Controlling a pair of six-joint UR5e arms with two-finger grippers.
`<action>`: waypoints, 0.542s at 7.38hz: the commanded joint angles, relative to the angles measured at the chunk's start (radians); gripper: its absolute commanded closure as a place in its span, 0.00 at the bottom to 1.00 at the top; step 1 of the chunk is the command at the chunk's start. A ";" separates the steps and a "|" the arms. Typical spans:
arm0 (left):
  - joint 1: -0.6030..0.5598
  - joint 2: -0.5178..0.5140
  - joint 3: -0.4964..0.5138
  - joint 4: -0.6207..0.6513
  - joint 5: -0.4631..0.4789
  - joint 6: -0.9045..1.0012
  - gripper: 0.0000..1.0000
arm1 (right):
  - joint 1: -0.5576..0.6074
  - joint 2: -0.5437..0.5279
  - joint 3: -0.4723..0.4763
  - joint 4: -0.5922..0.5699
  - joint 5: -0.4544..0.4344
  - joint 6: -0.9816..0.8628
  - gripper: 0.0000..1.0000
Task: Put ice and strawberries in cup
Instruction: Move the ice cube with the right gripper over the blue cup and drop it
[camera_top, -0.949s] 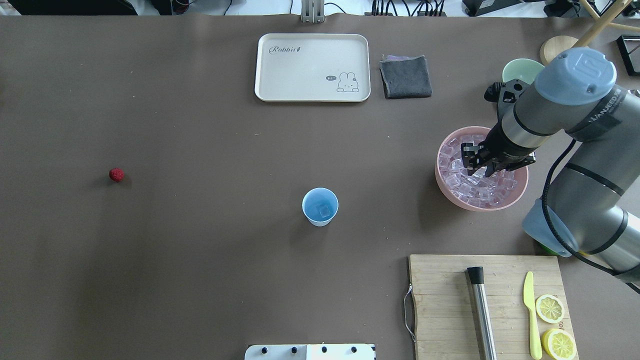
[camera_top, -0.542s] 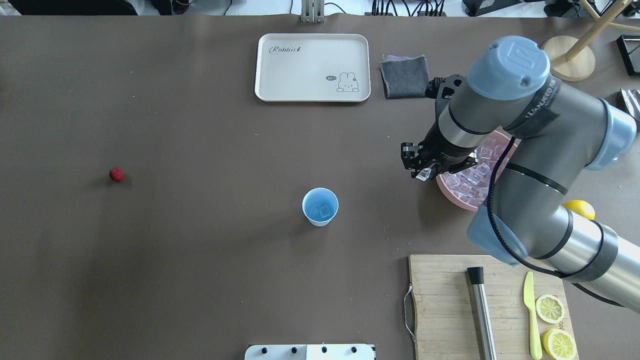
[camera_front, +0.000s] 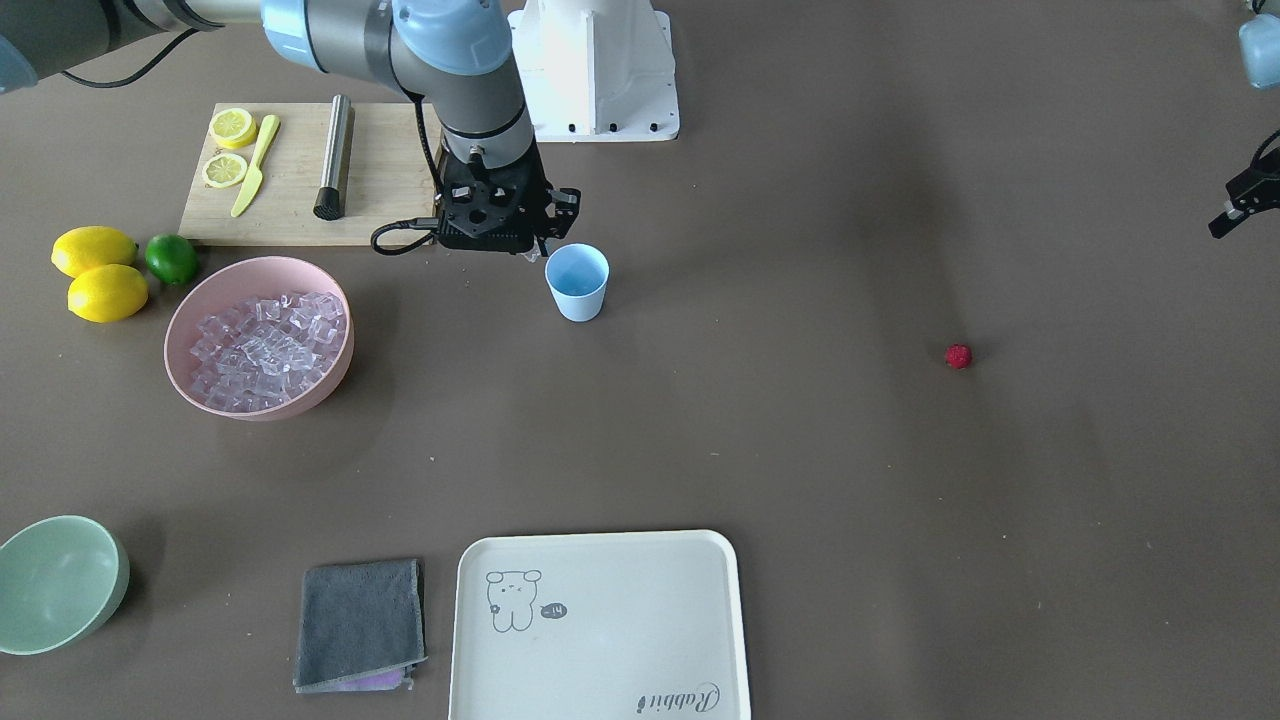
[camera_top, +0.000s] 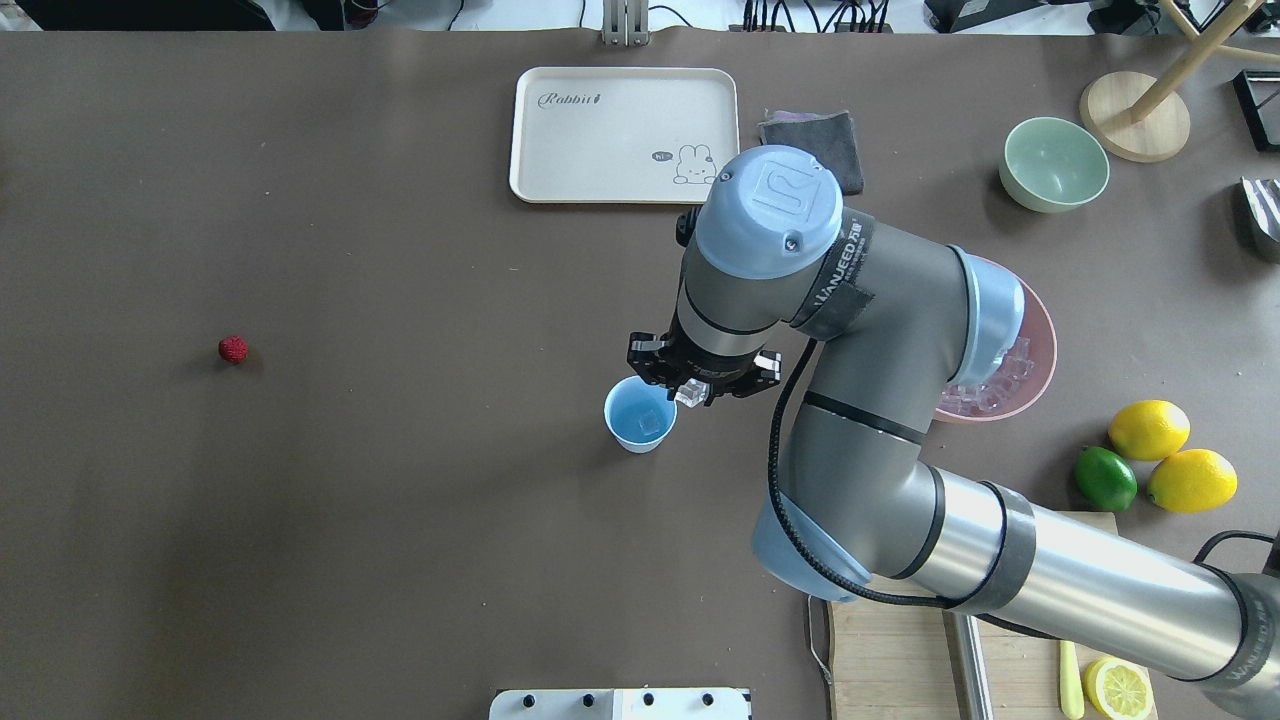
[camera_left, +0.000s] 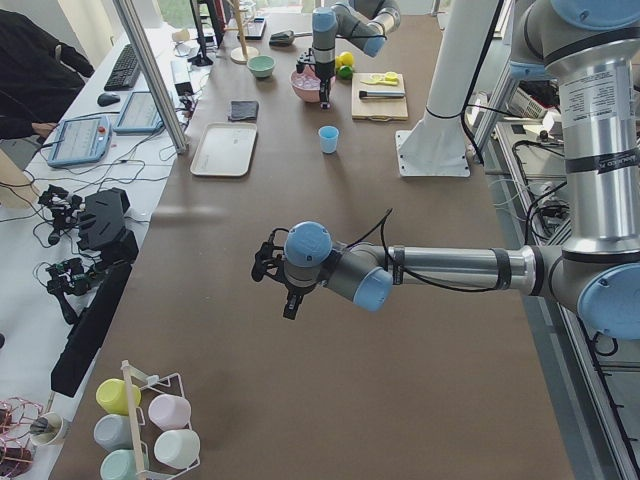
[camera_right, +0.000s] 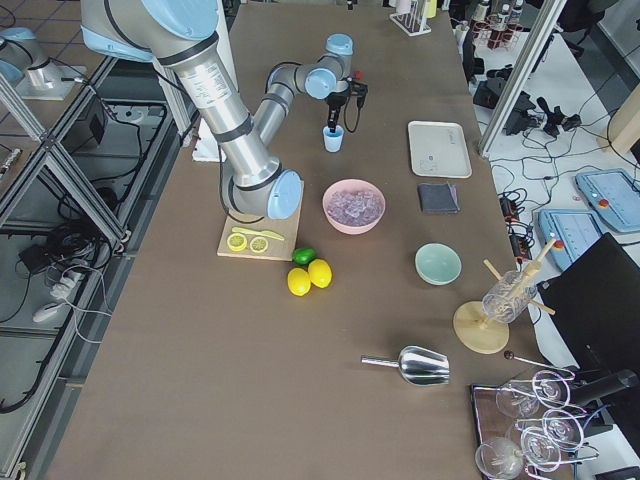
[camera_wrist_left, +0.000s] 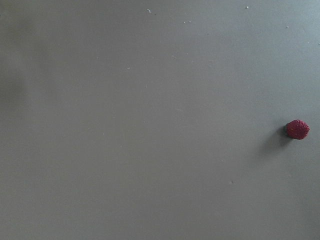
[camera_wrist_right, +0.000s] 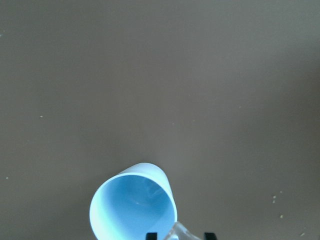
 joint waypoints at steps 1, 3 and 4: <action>-0.001 0.000 -0.001 0.000 0.000 0.000 0.03 | -0.039 0.023 -0.044 0.068 -0.029 0.048 1.00; -0.001 0.001 -0.001 0.000 -0.002 0.000 0.03 | -0.039 0.054 -0.089 0.069 -0.029 0.049 1.00; -0.001 0.001 0.000 0.000 -0.002 0.000 0.03 | -0.039 0.074 -0.116 0.071 -0.029 0.054 0.74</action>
